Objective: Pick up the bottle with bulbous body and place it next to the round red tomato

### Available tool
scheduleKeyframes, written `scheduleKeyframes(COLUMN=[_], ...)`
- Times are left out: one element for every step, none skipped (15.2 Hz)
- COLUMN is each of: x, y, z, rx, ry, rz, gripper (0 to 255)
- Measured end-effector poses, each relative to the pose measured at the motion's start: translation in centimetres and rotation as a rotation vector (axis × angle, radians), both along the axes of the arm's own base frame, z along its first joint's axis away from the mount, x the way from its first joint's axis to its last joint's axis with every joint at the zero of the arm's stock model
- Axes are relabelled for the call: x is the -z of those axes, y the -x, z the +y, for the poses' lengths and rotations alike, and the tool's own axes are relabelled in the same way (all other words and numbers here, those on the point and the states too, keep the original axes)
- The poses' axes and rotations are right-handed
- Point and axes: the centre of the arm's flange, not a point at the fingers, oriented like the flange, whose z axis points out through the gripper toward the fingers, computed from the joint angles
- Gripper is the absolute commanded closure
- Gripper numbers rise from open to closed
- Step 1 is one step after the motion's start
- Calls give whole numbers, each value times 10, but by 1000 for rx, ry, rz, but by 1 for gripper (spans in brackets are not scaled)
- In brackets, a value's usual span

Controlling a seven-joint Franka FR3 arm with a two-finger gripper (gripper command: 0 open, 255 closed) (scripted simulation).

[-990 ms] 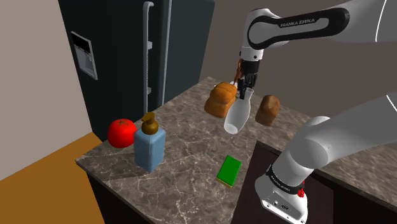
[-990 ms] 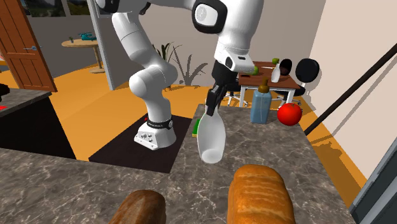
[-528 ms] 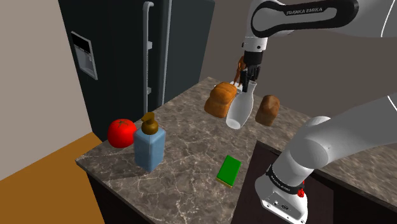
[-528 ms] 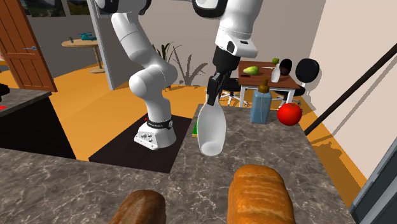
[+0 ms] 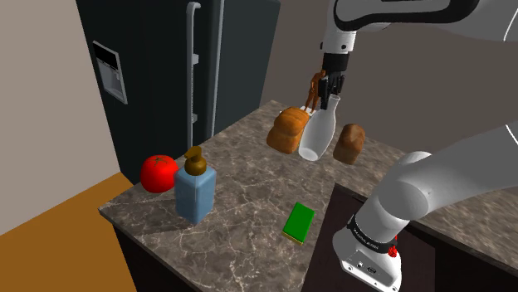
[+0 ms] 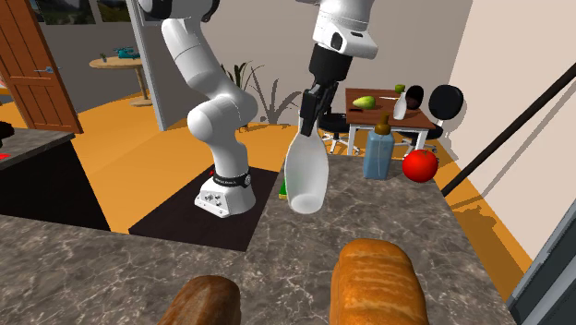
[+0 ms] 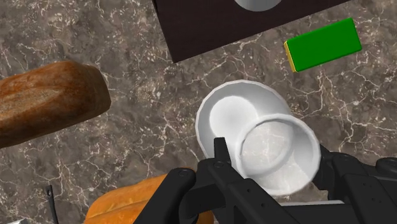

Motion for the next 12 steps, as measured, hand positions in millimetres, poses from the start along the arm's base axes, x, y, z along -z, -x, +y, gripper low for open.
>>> scheduleKeyframes(x=[-5,-12,-17,-23,-29,-34,-39,-44,-49,-55,-59,-66], y=[0,0,1,1,0,0,0,0,0,-1,0,0], z=[0,0,0,1,0,0,1,1,1,1,0,0], rx=[0,0,0,0,0,0,0,0,0,0,0,0], ry=[0,0,0,0,0,0,0,0,0,0,0,0], rz=[0,0,0,0,0,0,0,0,0,0,0,0], gripper=[255,255,255,255,255,255,255,255,255,255,255,255])
